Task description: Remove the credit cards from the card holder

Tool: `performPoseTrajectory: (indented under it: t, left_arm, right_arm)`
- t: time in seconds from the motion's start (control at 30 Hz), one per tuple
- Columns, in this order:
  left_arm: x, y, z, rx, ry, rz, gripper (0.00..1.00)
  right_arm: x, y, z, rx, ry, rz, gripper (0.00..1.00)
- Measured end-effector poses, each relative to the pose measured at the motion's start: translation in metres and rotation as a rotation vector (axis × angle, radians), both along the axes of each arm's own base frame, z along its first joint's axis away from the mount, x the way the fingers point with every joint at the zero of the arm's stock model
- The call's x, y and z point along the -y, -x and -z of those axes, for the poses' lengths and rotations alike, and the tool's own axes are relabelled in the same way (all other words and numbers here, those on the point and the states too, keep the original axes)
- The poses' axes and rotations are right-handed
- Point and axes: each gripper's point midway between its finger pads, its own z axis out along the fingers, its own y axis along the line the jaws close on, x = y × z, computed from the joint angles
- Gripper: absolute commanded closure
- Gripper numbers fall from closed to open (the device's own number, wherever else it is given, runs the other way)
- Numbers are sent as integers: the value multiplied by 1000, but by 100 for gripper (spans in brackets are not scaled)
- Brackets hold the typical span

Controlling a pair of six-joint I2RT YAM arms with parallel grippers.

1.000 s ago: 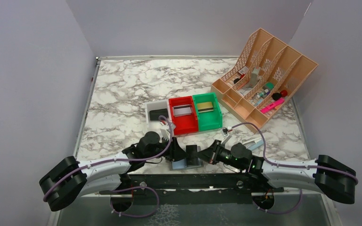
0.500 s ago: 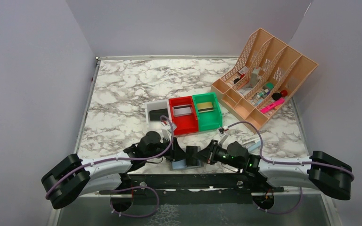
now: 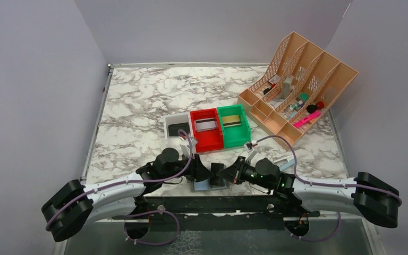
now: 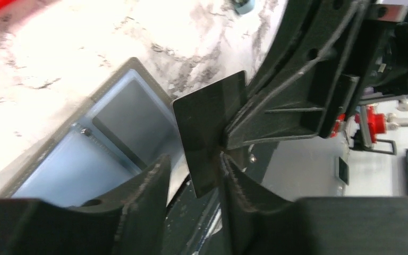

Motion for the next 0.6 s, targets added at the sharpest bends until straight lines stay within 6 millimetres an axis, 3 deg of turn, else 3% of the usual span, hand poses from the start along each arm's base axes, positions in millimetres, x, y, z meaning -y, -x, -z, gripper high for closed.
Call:
performPoseTrajectory:
  t: [0.17, 0.33, 0.5, 0.6]
  left_arm:
    - [-14, -26, -5, 59, -126, -133, 32]
    - [-42, -66, -34, 155, -270, -346, 11]
    - [-78, -94, -47, 187, -422, -520, 2]
    - [-98, -107, -51, 183, -500, -606, 1]
  right_arm:
    - [3, -14, -17, 54, 51, 55, 99]
    - [5, -40, -47, 161, 128, 141, 99]
    - [0, -68, -72, 278, 254, 206, 99]
    - [-9, -83, -80, 343, 335, 214, 99]
